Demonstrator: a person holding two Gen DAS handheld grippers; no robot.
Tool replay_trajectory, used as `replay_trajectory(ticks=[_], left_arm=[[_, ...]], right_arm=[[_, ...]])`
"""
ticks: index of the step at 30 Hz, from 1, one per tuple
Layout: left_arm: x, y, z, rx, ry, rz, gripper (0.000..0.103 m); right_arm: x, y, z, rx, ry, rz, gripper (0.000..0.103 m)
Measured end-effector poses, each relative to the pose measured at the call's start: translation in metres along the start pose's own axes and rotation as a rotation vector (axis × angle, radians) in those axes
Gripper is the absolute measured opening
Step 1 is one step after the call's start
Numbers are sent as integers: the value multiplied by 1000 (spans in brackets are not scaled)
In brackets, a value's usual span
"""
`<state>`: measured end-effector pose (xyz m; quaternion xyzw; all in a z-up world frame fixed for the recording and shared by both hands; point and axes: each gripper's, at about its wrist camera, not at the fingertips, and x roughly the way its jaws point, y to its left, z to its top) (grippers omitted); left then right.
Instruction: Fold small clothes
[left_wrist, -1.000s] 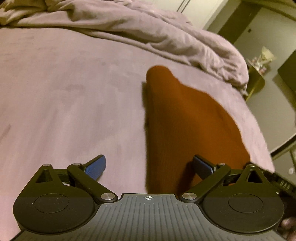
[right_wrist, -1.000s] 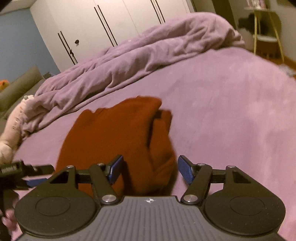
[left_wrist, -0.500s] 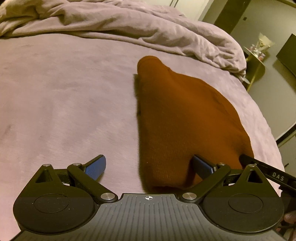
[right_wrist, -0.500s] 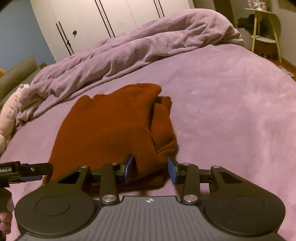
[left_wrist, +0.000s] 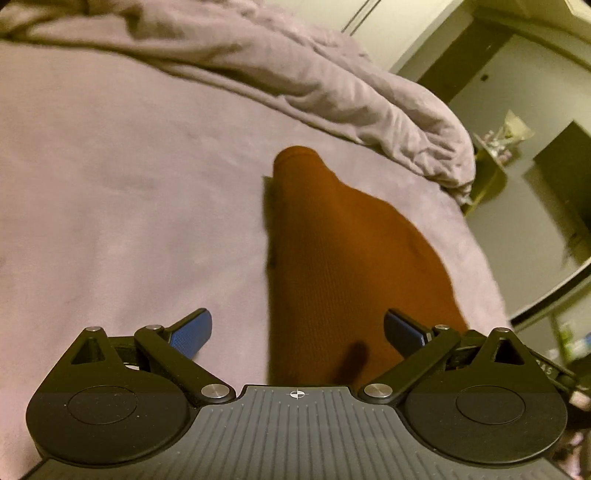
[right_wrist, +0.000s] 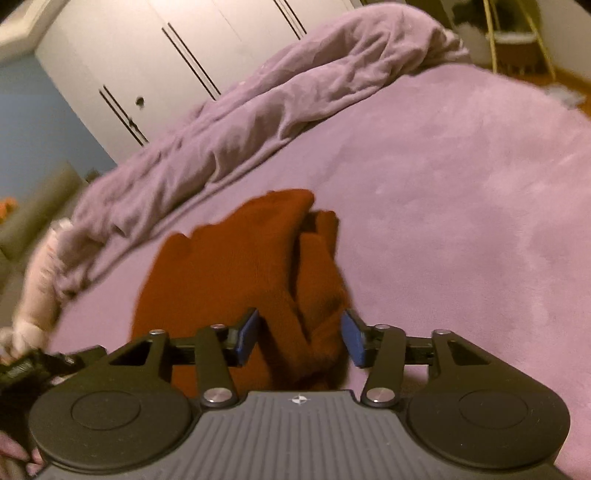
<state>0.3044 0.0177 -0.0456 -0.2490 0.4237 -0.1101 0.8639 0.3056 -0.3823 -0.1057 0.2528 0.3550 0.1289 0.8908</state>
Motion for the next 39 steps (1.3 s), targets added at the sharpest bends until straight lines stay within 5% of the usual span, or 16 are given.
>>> replay_trajectory(ticks=[6, 9, 13, 15, 16, 19, 24, 29, 33, 36, 39], left_arm=[[47, 22, 22, -124, 127, -112, 92], [64, 24, 29, -153, 139, -151, 92], [82, 15, 33, -124, 149, -171, 79], [87, 12, 33, -106, 147, -163, 72], [88, 10, 33, -93, 142, -156, 65], [83, 7, 36, -77, 135, -156, 54], [53, 4, 43, -43, 98, -174, 51], [6, 26, 53, -11, 43, -82, 52], [-23, 62, 46, -17, 43, 61, 60], [-50, 80, 38, 7, 15, 126, 62], [-75, 79, 40, 61, -107, 223, 87]], right_arm=[[41, -9, 30, 63, 123, 95, 68], [62, -15, 41, 72, 159, 78, 74], [86, -23, 47, 117, 197, 136, 74], [92, -24, 50, 138, 189, 169, 66], [96, -23, 50, 145, 186, 167, 50], [104, -21, 48, 162, 182, 154, 37], [94, 7, 49, 147, 170, 185, 30], [101, 63, 40, 71, 202, 246, 30], [119, 100, 19, 9, 242, 265, 31], [111, 120, 6, -96, 187, 128, 44], [83, 146, -4, -299, 14, -51, 46]])
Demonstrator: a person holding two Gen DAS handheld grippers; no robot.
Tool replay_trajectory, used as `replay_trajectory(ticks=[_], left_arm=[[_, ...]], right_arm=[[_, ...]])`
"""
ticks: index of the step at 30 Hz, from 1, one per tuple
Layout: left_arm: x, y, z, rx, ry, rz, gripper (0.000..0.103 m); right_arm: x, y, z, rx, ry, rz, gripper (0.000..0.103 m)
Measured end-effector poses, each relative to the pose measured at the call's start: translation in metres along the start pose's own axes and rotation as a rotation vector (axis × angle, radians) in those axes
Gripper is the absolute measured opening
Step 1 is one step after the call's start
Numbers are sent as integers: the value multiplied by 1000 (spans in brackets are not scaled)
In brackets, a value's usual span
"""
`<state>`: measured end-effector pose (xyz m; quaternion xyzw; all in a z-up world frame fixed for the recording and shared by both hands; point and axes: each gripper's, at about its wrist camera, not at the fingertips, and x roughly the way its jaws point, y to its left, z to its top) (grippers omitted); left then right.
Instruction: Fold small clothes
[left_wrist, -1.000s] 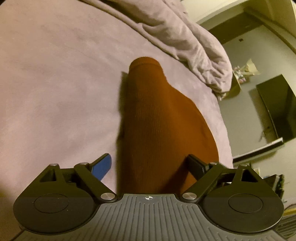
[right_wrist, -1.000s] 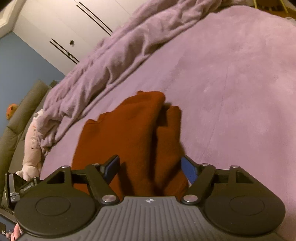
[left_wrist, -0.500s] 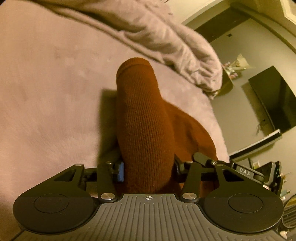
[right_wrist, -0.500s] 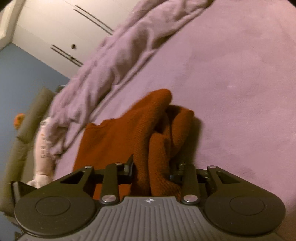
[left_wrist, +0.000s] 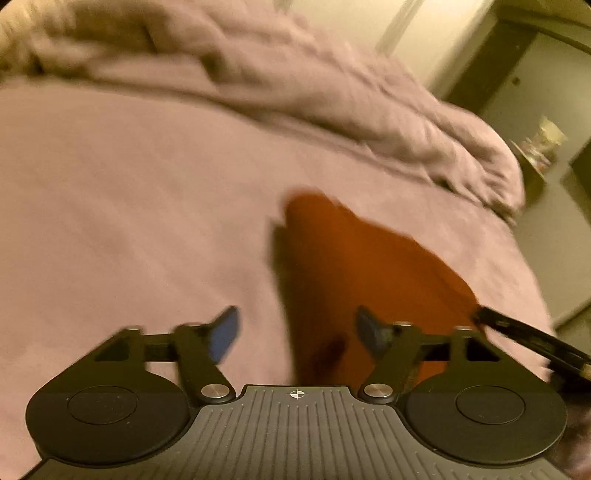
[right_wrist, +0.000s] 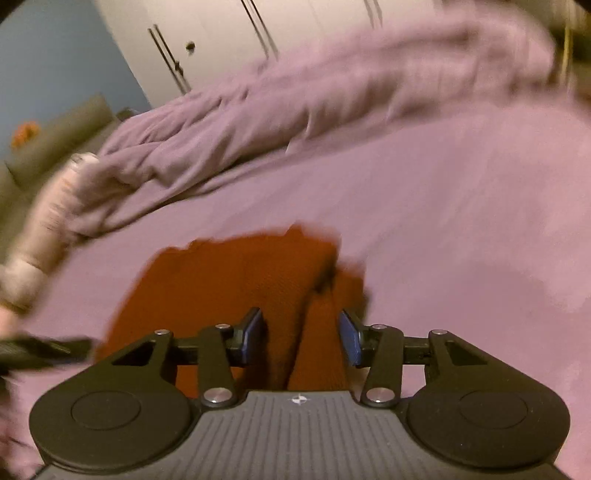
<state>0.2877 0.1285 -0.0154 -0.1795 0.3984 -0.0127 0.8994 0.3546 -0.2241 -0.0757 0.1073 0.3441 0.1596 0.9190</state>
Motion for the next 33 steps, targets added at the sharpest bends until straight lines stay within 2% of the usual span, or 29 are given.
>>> replay_trajectory(ticks=[1, 3, 6, 7, 12, 15, 17, 19, 20, 21, 24, 27, 31, 33], left_arm=[[-4, -2, 2, -3, -46, 20, 91], [-3, -6, 7, -35, -103, 29, 96], [15, -16, 15, -73, -79, -9, 96], [23, -20, 17, -75, -76, 0, 97], [78, -34, 21, -46, -29, 116, 97], [115, -39, 11, -10, 2, 237, 99], [130, -40, 7, -13, 10, 255, 101], [136, -40, 4, -19, -10, 282, 103], [138, -41, 3, 5, -15, 290, 103], [137, -40, 4, 13, -6, 289, 103], [111, -42, 2, 44, -7, 264, 103], [59, -47, -25, 121, -67, 220, 103], [-3, -45, -85, 114, -100, 195, 103], [-20, -46, -112, 107, -91, 196, 103]], right_arm=[[-5, 7, 1, -25, -43, -25, 46], [-8, 20, 7, -31, -91, -17, 46], [10, 46, 17, -63, -66, 16, 46], [18, 55, 19, -85, -64, 16, 46], [64, 78, 23, -199, -25, -59, 44], [84, 82, 16, -279, -30, -195, 44], [97, 76, 11, -299, -29, -220, 47], [104, 66, 6, -299, -59, -230, 56], [108, 60, 8, -274, -61, -217, 58], [109, 52, 11, -223, -52, -204, 64], [96, 35, 15, -105, -20, -143, 66], [56, 27, 3, -37, 9, -66, 66], [-20, -5, -52, 164, 5, 71, 66], [-48, -19, -82, 252, -7, 96, 66]])
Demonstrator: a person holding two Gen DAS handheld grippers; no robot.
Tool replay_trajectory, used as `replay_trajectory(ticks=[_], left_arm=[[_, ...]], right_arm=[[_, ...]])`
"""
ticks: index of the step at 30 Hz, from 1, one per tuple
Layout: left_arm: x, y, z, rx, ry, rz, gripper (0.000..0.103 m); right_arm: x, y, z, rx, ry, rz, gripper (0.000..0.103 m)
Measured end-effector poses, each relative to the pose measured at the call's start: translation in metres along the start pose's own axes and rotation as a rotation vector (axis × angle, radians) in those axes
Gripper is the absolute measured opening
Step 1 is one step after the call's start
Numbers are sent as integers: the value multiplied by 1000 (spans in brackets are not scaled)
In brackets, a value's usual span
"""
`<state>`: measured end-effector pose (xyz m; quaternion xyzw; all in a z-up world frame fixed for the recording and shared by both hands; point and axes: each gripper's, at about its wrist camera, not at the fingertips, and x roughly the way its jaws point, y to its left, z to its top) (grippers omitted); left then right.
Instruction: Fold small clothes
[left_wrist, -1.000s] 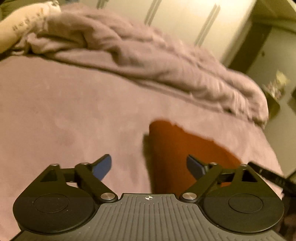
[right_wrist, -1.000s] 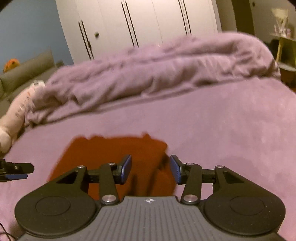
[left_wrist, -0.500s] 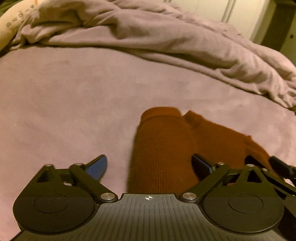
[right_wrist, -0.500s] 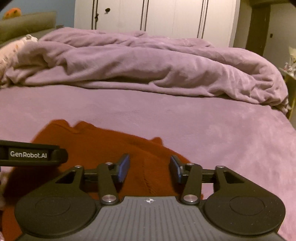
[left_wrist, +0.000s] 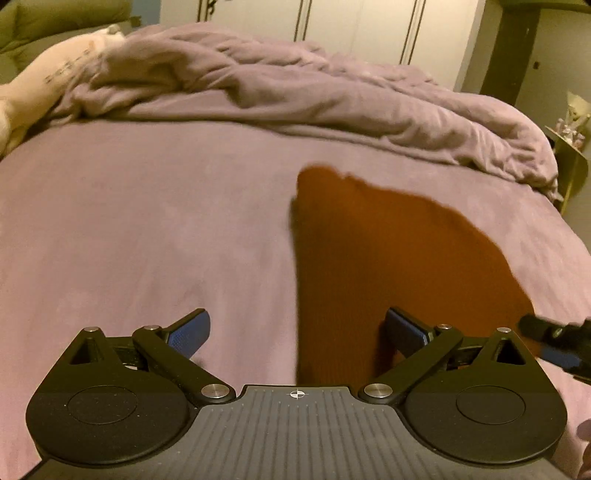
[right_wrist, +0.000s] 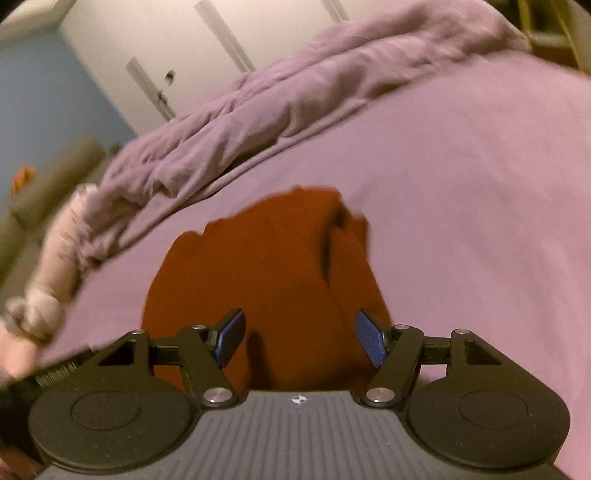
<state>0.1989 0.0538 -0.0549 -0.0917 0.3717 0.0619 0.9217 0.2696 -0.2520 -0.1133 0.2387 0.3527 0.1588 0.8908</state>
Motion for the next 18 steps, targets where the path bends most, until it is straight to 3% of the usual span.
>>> replay_trajectory(ticks=[2, 3, 6, 11, 15, 17, 18], left_arm=[[-6, -4, -17, 5, 39, -2, 103], [-5, -7, -24, 9, 78, 10, 103], [0, -13, -33, 23, 117, 18, 103], [19, -12, -26, -9, 128, 104, 103], [25, 0, -16, -94, 151, 84, 103], [23, 8, -12, -152, 151, 77, 103], [21, 12, -12, -172, 149, 83, 103]], right_arm=[[-19, -12, -13, 83, 13, 5, 61], [-23, -20, -16, 151, 26, 38, 52], [-25, -34, -20, 314, 65, 128, 39], [-13, -36, -8, 389, 55, 181, 40], [12, -40, -6, 464, 88, 166, 42], [16, -40, -6, 488, 94, 167, 26], [15, -39, -6, 490, 91, 174, 11]])
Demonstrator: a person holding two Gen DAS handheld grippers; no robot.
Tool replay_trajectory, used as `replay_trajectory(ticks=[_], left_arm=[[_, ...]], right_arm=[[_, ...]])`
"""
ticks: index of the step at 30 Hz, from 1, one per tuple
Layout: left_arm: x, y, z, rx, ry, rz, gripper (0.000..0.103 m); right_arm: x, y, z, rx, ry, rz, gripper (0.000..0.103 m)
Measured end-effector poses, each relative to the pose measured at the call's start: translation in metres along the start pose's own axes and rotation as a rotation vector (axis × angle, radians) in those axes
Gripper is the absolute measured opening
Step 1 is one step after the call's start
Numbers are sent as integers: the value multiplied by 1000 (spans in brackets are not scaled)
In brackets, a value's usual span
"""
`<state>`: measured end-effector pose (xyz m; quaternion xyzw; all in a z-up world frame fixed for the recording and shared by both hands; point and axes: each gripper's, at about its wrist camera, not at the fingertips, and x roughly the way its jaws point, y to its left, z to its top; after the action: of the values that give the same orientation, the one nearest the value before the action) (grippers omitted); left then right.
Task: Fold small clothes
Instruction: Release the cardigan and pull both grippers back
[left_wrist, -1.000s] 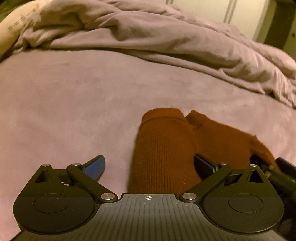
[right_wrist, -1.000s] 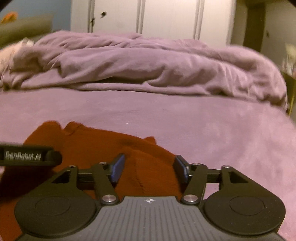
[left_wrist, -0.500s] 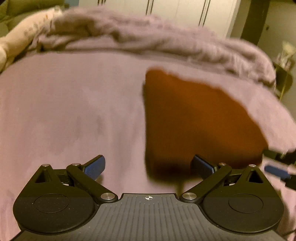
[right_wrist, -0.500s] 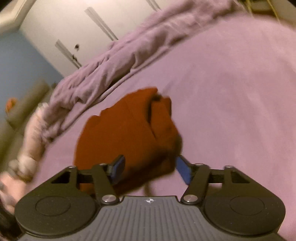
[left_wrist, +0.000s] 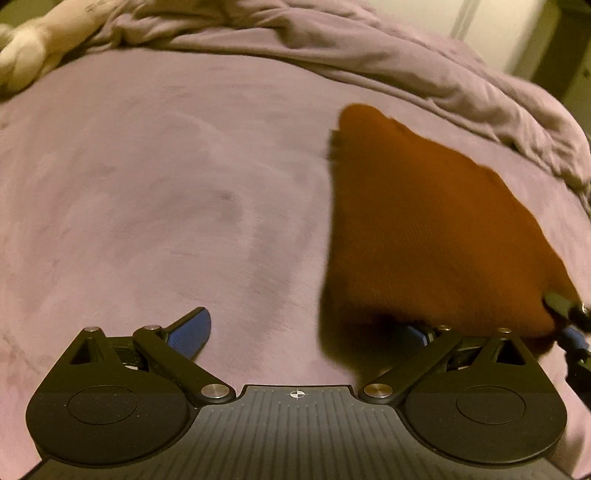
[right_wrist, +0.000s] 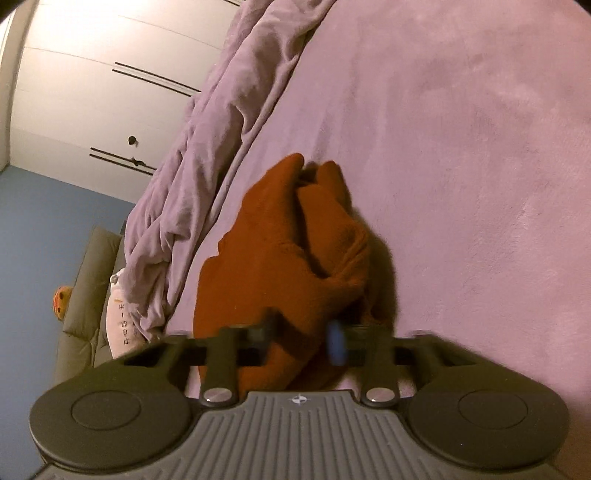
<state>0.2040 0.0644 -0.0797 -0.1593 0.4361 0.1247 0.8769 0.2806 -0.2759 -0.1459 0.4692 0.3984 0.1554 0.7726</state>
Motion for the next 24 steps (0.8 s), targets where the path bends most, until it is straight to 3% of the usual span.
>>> replay_trajectory(ticks=[4, 7, 10, 12, 15, 17, 19, 21, 24], left_arm=[[-1, 15, 3, -78, 20, -6, 103], [-7, 19, 3, -92, 36, 4, 103], [-22, 24, 0, -56, 4, 76, 103], [-34, 33, -2, -44, -10, 125, 103], [-51, 36, -7, -42, 15, 91, 103], [-63, 30, -13, -10, 14, 77, 103], [-73, 20, -21, 55, 0, 80, 103], [-82, 5, -29, 133, -15, 94, 103], [-94, -13, -35, 220, -23, 110, 103]], right_arm=[[-6, -1, -1, 40, -15, 116, 10], [3, 1, -4, -115, 13, -83, 10], [-5, 18, -13, -306, 2, -165, 10], [-11, 31, -21, -425, -4, -267, 12], [-20, 40, -37, -580, -16, -452, 16], [-31, 41, -51, -631, 11, -481, 21], [-47, 40, -67, -631, 45, -442, 45], [-64, 39, -85, -643, 56, -438, 63], [-81, 44, -104, -705, 63, -465, 78]])
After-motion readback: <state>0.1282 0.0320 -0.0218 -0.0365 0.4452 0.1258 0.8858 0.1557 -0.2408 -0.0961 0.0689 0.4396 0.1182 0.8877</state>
